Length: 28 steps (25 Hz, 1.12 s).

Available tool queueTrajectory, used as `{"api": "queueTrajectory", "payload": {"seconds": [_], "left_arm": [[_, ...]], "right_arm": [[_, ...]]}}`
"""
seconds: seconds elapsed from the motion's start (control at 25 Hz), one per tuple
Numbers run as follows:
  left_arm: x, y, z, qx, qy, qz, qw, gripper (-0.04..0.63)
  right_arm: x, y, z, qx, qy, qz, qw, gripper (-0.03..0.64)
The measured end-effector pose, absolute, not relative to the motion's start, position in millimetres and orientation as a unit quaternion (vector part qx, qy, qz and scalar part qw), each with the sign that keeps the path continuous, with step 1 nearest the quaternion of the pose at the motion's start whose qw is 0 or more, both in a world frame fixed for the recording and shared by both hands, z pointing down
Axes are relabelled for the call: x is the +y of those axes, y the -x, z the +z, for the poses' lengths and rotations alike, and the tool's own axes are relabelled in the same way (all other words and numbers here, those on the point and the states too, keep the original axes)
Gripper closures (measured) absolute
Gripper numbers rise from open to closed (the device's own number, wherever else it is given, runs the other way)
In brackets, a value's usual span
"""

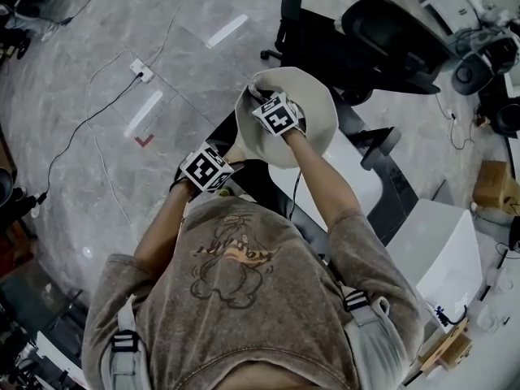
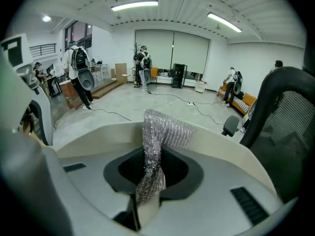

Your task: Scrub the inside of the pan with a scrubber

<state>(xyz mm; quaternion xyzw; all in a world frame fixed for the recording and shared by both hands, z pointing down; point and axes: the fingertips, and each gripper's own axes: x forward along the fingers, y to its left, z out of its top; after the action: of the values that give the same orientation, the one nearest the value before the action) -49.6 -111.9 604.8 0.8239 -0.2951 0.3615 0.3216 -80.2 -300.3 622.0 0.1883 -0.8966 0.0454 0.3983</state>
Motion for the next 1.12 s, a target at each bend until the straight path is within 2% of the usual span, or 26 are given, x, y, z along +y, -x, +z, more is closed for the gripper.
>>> {"api": "queueTrajectory", "payload": {"seconds": [0.2, 0.56, 1.12], "left_arm": [[-111.9, 50.0, 602.9, -0.296, -0.824, 0.358, 0.323, 0.36], [-112.7, 50.6, 603.5, -0.3, -0.824, 0.353, 0.327, 0.36], [-110.9, 52.1, 602.2, -0.306, -0.82, 0.354, 0.329, 0.362]], "right_arm": [[-321.3, 67.1, 627.9, -0.877, -0.216, 0.014, 0.43, 0.535], [-361.9, 15.7, 628.8, -0.845, -0.295, 0.017, 0.446, 0.537], [-361.2, -46.1, 626.0, -0.809, -0.32, -0.003, 0.493, 0.537]]}}
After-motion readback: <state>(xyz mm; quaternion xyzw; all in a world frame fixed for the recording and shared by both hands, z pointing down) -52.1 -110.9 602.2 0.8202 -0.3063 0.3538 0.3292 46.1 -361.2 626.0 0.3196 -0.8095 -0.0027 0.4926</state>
